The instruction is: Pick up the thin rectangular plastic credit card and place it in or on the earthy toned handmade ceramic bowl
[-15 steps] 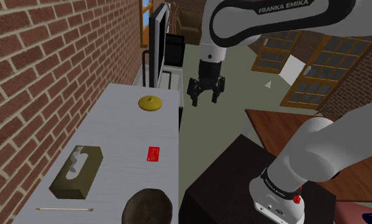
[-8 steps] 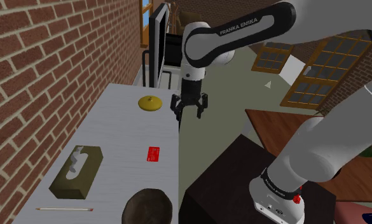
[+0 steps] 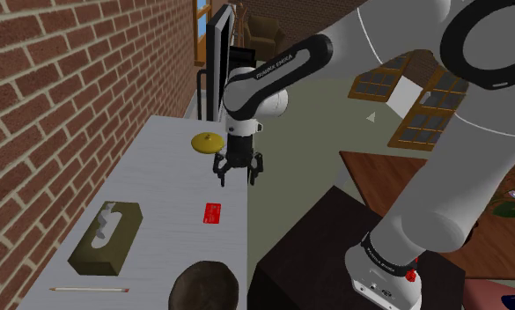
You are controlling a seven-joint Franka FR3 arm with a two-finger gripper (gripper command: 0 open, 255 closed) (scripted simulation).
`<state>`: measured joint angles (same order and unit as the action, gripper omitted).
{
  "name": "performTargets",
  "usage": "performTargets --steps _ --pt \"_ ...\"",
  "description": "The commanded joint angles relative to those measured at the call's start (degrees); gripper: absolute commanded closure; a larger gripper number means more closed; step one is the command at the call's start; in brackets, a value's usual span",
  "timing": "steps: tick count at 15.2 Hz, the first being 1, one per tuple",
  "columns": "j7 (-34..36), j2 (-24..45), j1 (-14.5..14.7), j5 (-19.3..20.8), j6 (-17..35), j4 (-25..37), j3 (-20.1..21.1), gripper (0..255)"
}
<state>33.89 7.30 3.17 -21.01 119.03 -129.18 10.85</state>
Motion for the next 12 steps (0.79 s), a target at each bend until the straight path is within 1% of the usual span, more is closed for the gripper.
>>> performTargets --steps 1,9,10,12 --pt "1.3 4.6 0.4 -1.3 1.5 2.2 0.3 0" --pt "5.5 23.1 1.7 -6.4 5.9 13.5 1.1 0" --pt "5.8 24.4 1.8 -6.7 6.0 14.4 1.2 0" --pt "5.6 25.2 2.2 -7.0 7.4 13.9 1.4 0"
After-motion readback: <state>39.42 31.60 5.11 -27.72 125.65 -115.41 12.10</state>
